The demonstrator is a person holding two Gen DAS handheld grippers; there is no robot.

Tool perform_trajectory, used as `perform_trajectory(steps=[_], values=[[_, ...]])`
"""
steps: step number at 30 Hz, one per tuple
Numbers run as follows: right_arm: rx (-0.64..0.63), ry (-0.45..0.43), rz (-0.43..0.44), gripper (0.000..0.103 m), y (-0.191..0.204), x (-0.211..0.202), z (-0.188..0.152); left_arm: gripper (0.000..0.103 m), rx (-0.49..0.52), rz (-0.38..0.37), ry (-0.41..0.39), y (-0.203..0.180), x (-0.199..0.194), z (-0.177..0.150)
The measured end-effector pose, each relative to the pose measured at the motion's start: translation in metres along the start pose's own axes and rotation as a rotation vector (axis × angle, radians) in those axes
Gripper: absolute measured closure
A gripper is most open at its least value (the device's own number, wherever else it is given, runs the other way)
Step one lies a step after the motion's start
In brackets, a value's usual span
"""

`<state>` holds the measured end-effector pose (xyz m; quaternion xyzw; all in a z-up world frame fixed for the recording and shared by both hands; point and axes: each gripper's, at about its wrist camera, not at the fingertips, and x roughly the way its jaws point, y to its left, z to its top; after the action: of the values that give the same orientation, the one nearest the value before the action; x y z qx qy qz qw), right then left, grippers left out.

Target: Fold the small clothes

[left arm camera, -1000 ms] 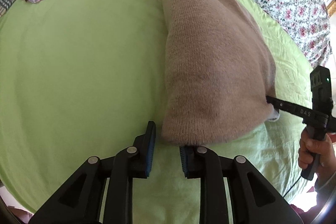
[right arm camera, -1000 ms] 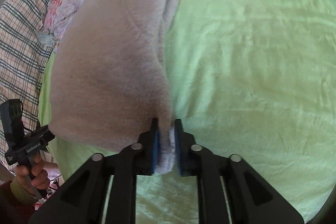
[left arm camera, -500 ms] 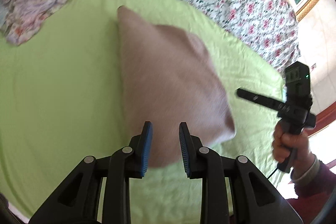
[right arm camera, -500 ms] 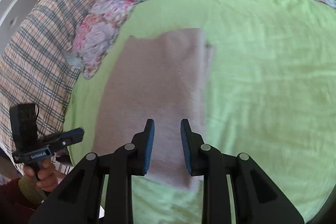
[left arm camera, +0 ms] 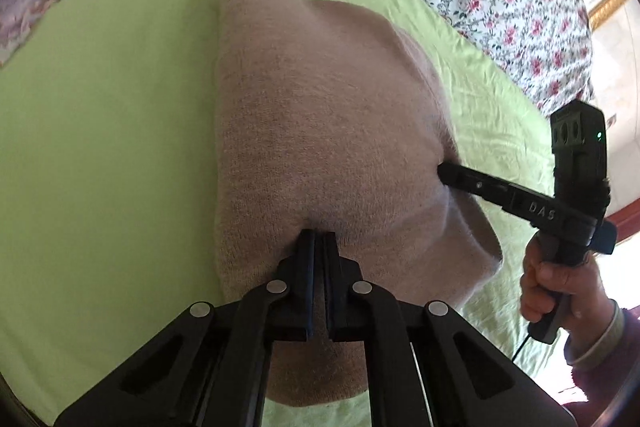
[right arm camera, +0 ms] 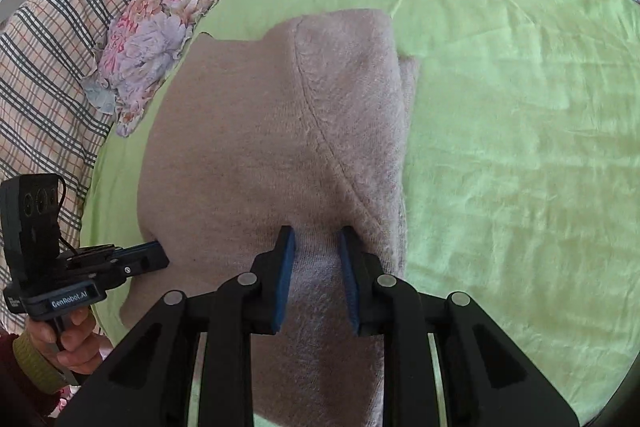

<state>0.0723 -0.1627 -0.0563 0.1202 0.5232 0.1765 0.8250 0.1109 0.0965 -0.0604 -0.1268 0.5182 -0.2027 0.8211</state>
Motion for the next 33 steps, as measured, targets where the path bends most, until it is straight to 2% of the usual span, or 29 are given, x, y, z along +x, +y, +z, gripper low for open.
perform_trajectory(steps=[4, 7, 10, 11, 14, 17, 26, 28, 31, 33], values=[[-0.035, -0.010, 0.011, 0.076, 0.012, -0.026, -0.022, 0.095, 0.035, 0.019, -0.031, -0.014, -0.023, -0.014], [-0.077, 0.011, 0.034, 0.076, 0.017, -0.036, -0.051, 0.093, 0.060, -0.007, -0.038, -0.027, -0.035, -0.037], [-0.067, 0.087, -0.051, 0.076, 0.005, -0.022, -0.077, 0.093, 0.062, 0.024, 0.003, -0.025, -0.025, -0.057], [-0.052, 0.090, -0.047, 0.076, 0.000, -0.018, -0.079, 0.093, 0.039, 0.034, 0.027, -0.019, -0.016, -0.064], [-0.014, 0.066, -0.024, 0.077, -0.007, -0.017, -0.080, 0.094, 0.014, 0.029, 0.032, -0.005, -0.007, -0.079], [-0.041, 0.067, -0.048, 0.076, -0.001, -0.017, -0.079, 0.094, 0.010, 0.052, 0.022, -0.008, -0.009, -0.081], [-0.003, 0.074, -0.042, 0.076, -0.007, -0.023, -0.080, 0.091, 0.011, 0.079, 0.028, -0.013, -0.012, -0.086], [0.004, 0.083, -0.047, 0.076, -0.006, -0.024, -0.080, 0.087, 0.012, 0.080, 0.032, -0.013, -0.014, -0.086], [0.018, 0.073, -0.041, 0.076, -0.003, -0.035, -0.075, 0.077, 0.016, 0.075, 0.030, -0.017, -0.025, -0.086], [0.021, 0.038, -0.034, 0.076, -0.001, -0.044, -0.067, 0.067, 0.020, 0.075, 0.016, -0.019, -0.035, -0.086]])
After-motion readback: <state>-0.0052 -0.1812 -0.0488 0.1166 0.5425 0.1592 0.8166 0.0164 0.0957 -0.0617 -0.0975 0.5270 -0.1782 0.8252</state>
